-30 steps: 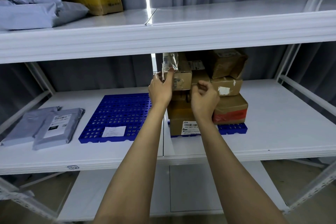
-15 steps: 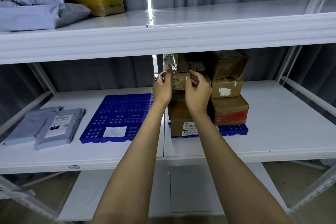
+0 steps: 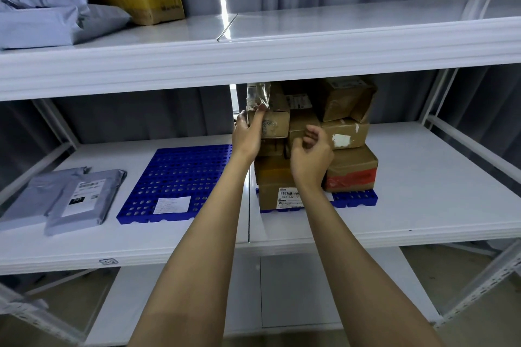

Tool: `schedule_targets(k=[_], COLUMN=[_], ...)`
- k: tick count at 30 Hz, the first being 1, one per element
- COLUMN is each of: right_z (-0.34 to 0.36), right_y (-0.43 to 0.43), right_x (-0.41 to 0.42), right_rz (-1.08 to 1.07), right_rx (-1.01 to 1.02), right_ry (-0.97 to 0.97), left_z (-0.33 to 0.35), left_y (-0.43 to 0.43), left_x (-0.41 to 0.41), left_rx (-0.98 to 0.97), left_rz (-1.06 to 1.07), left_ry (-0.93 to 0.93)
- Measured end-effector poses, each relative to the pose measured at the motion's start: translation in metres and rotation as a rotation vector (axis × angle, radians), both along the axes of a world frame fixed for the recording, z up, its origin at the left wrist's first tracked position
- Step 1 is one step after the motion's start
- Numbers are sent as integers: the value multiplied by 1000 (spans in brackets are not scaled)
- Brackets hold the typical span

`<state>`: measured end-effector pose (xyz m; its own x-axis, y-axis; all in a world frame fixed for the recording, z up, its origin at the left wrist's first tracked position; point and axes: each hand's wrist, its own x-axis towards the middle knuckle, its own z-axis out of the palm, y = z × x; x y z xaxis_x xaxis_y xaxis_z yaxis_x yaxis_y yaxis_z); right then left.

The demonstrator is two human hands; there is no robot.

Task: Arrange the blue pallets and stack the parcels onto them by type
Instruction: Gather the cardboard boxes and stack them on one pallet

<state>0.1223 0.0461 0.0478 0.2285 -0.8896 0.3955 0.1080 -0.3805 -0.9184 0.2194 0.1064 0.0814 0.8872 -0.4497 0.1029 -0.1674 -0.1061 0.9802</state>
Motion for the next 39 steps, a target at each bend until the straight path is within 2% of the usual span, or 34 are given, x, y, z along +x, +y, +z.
schedule_targets(k=[12,18,24,29,33,39], right_z=[6,10,10,25,51,106], right_y=[0,13,40,82,118,164], right_x=[4,-2,-16,-21,-21,-17], right_rz=[29,-5,-12,31,97,149], right_rx=[33,-42,-214,-493,-650,-778], right_ry=[-9,-24,-82,-153,-234,-362], left_z=[-5,-12,-16,-3,27,84], left_y=[2,18,56,103,145,200], left_x=[-1,-20,-49,-69,-79,-78], left_rx=[13,32,54,10,-75,-162], left_rz=[4,40,105,178,233,298], left_ry=[11,-97,-269,-391,-564,-783])
